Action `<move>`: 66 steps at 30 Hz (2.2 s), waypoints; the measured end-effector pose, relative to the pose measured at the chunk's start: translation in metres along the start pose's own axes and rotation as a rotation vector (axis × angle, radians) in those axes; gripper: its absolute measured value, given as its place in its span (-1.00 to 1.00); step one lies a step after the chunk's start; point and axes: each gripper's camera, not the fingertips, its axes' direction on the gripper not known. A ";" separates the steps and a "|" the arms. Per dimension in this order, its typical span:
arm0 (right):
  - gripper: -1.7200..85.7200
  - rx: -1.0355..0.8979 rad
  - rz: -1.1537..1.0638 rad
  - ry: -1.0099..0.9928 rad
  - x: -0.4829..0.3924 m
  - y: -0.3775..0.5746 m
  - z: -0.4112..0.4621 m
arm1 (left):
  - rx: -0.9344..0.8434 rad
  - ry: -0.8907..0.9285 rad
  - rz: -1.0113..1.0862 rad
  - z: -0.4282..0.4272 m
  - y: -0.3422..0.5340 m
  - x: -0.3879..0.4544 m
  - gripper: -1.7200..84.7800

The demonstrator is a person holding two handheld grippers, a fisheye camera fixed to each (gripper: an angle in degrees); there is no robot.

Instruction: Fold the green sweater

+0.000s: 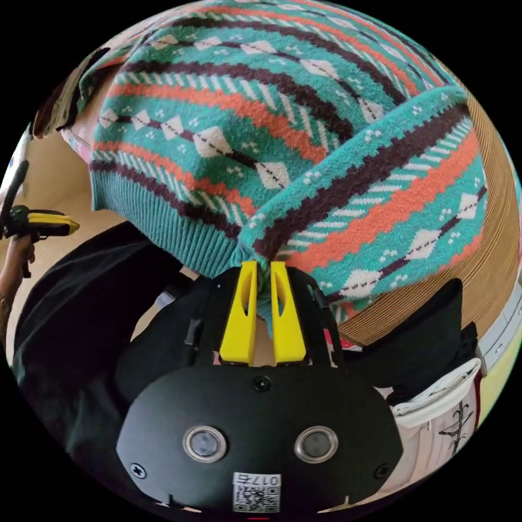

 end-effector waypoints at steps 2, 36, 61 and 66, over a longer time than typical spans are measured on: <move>-0.89 0.246 -0.044 -0.219 0.039 0.063 -0.058 | -0.009 0.001 -0.001 -0.011 0.011 0.005 -0.98; -0.95 0.834 2.037 -1.346 0.033 0.736 0.033 | 1.011 1.728 -0.722 -0.152 0.185 -0.318 -0.72; -0.95 1.284 2.374 -1.548 -0.126 0.952 0.001 | 0.897 0.516 0.617 -0.355 0.147 0.158 -0.55; -0.95 1.410 2.060 -1.757 -0.063 0.905 -0.012 | 0.577 0.388 0.552 -0.207 0.069 0.256 -0.66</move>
